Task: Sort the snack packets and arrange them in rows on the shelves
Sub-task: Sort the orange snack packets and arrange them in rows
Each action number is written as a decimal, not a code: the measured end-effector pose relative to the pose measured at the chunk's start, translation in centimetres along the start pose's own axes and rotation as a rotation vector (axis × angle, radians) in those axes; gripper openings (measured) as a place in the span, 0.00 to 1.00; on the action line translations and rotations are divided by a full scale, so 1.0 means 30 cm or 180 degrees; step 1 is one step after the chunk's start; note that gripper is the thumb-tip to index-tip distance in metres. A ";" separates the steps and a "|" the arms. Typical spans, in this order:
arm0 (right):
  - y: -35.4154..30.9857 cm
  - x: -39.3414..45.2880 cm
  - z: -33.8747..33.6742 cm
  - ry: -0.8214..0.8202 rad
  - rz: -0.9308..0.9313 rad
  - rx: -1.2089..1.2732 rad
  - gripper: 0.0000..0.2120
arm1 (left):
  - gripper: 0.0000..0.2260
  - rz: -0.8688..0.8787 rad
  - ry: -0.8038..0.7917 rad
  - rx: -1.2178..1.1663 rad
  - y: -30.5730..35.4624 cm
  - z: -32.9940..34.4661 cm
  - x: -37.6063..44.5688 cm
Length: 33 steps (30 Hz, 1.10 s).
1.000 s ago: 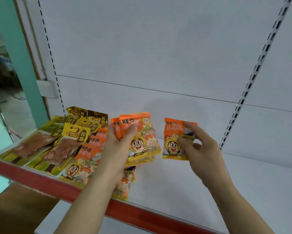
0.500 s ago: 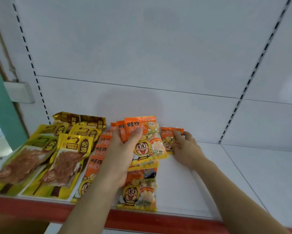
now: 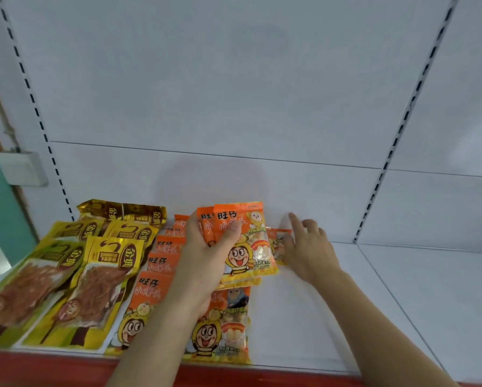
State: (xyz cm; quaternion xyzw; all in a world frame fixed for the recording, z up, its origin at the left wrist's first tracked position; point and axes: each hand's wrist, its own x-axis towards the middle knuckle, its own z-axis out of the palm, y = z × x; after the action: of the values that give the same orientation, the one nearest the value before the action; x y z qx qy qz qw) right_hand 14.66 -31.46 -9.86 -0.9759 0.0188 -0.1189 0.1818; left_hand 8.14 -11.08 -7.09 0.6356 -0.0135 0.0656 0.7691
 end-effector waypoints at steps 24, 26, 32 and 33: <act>0.042 -0.115 -0.031 0.0316 0.0233 0.1651 0.20 | 0.14 0.0110 0.0375 0.0110 0.011 -0.008 0.025; 0.023 -0.127 0.018 -0.0059 -0.0055 0.0838 0.19 | 0.14 0.0130 0.0415 0.0087 0.003 -0.002 0.024; 0.024 -0.136 0.046 -0.0463 -0.0108 -0.0094 0.21 | 0.13 0.0148 0.0417 0.0069 -0.012 0.012 0.029; 0.024 -0.138 0.048 -0.0442 -0.0147 -0.0135 0.22 | 0.13 0.0140 0.0428 0.0031 -0.012 0.012 0.030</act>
State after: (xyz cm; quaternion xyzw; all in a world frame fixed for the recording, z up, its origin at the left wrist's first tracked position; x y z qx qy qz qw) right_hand 10.99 -31.28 -12.35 -0.9856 -0.0139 -0.0547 0.1591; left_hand 9.08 -11.41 -7.28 0.6331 0.0246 0.1251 0.7635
